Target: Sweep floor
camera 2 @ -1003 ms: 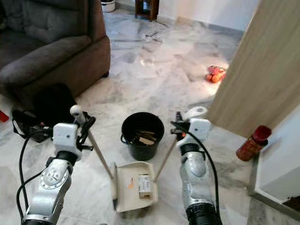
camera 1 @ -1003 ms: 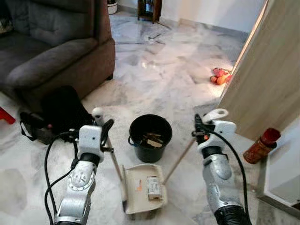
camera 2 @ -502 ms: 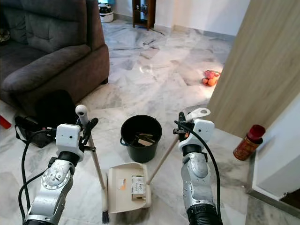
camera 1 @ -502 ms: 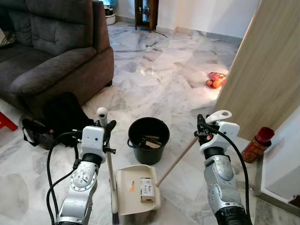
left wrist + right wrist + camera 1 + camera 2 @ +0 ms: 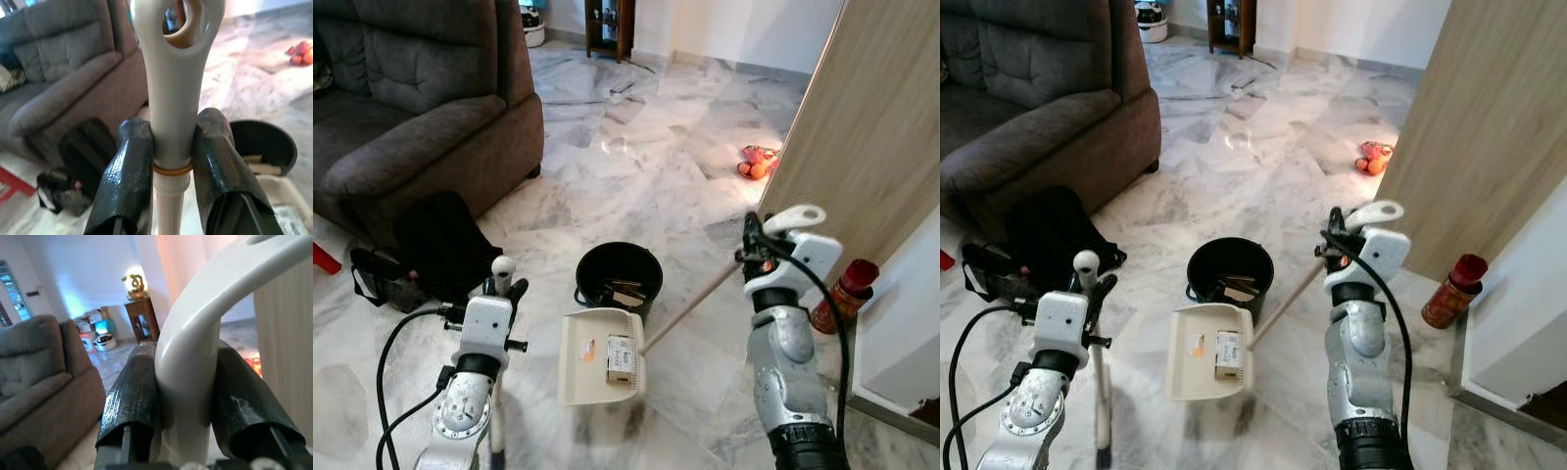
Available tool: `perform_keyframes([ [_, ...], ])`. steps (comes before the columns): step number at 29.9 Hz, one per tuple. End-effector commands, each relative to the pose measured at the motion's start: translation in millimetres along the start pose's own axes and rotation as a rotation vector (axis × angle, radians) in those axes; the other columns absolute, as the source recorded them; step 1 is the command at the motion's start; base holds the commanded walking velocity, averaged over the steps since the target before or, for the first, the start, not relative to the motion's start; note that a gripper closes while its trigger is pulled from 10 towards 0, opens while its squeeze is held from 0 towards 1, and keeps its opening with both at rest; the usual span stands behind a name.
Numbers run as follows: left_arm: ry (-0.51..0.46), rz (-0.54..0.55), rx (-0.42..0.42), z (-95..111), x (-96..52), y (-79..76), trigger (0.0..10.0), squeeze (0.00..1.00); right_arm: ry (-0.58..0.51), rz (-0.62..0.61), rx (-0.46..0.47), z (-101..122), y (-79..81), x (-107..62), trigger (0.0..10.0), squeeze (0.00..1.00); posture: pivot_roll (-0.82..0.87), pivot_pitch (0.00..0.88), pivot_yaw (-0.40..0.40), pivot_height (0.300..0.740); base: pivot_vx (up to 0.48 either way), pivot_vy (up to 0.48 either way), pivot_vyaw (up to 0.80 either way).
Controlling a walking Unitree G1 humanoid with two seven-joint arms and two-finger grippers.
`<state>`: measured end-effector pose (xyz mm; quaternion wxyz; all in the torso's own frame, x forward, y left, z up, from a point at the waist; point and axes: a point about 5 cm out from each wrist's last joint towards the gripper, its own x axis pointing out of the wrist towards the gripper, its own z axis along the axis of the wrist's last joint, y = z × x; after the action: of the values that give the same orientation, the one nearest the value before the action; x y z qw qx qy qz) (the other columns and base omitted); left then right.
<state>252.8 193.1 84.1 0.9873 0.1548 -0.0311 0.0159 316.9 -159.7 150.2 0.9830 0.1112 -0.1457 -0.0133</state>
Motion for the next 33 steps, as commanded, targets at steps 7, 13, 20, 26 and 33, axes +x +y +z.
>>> perform_keyframes([
  [7,-0.021,0.012,0.019,-1.1,-1.0,0.0,10.0,0.00,-0.102,0.055,-0.011,32.2,7.9,2.5,10.0,0.00,0.12,0.064,-0.007,0.740,0.000,0.000,0.00],
  [13,-0.014,0.007,0.016,-4.7,-2.4,-2.9,10.0,0.00,-0.175,0.093,0.008,60.5,20.9,7.8,10.0,0.00,0.12,0.051,-0.007,0.740,0.000,0.000,0.00],
  [20,-0.019,0.000,0.010,-5.6,-3.0,-5.3,10.0,0.00,-0.251,0.122,0.043,83.9,34.5,14.0,10.0,0.00,0.12,0.029,-0.007,0.740,0.000,0.000,0.00],
  [26,-0.031,0.000,0.010,-4.5,-3.1,-5.2,10.0,0.00,-0.284,0.118,0.057,96.2,36.9,17.6,10.0,0.00,0.13,0.016,-0.007,0.740,0.000,0.000,0.00],
  [33,-0.048,-0.002,0.004,-2.8,-2.6,-6.1,10.0,0.00,-0.294,0.117,0.066,99.7,39.1,19.2,10.0,0.00,0.13,0.013,-0.006,0.740,0.000,0.000,0.00],
])
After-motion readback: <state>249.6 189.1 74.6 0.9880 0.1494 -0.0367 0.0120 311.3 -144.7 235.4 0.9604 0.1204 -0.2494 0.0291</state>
